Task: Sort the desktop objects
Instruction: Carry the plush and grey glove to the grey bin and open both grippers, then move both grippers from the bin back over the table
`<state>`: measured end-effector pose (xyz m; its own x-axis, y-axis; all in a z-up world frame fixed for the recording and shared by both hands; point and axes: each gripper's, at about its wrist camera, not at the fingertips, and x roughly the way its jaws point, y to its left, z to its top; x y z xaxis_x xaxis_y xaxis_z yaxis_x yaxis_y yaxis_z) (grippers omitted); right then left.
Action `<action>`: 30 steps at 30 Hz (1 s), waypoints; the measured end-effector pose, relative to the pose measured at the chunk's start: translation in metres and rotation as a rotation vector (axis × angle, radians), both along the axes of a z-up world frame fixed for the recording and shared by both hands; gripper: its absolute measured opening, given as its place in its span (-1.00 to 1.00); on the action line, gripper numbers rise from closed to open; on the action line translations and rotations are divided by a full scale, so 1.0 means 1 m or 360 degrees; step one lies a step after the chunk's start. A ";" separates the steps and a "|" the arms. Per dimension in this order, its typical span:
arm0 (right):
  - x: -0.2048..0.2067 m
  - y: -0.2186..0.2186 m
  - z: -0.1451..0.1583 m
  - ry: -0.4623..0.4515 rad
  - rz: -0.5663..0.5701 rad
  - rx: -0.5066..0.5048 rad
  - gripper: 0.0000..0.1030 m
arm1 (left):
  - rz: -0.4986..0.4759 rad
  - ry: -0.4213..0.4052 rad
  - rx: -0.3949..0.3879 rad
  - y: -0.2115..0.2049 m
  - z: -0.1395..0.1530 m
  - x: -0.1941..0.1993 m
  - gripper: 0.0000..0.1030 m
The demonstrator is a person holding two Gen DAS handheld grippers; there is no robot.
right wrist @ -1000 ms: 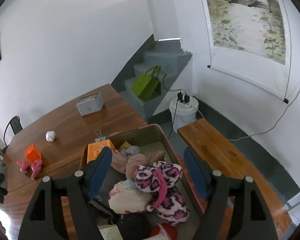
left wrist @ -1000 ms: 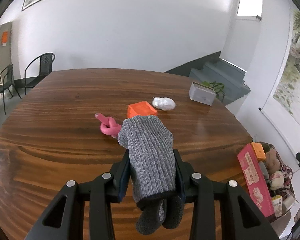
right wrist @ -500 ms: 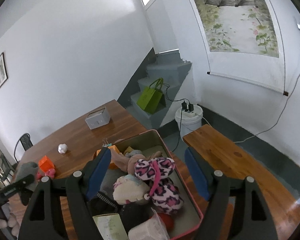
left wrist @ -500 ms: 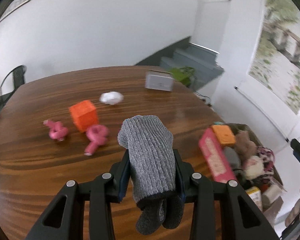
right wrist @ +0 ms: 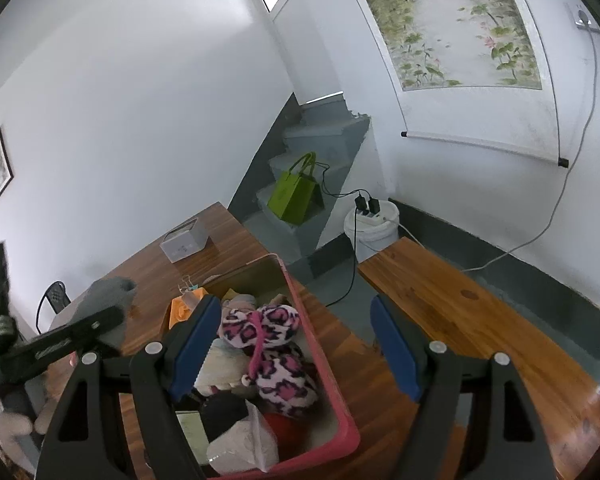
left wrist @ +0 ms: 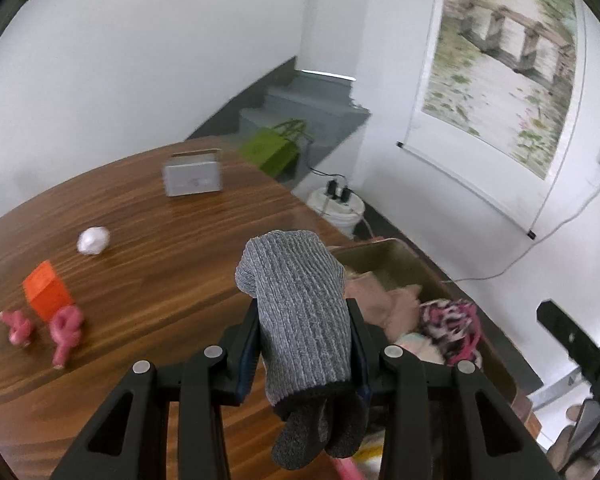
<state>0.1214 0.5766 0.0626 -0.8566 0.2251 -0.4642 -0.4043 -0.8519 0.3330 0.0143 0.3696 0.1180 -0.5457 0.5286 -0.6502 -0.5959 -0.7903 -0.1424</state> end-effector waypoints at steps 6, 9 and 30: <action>0.002 -0.006 0.002 0.0010 0.0045 0.0039 0.56 | -0.0111 -0.0058 -0.0047 0.042 -0.012 -0.009 -0.20; 0.000 -0.010 0.001 0.0014 0.0056 0.0055 0.56 | -0.0177 -0.0116 -0.0064 0.055 -0.021 -0.011 -0.11; -0.032 -0.076 0.006 -0.0001 0.0268 0.0065 0.56 | 0.0155 -0.0002 0.0079 -0.066 -0.011 -0.025 0.43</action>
<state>0.0891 0.5009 0.0684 -0.8834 0.0974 -0.4584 -0.2551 -0.9204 0.2962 -0.0105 0.3032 0.1074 -0.5950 0.5048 -0.6254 -0.5166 -0.8363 -0.1835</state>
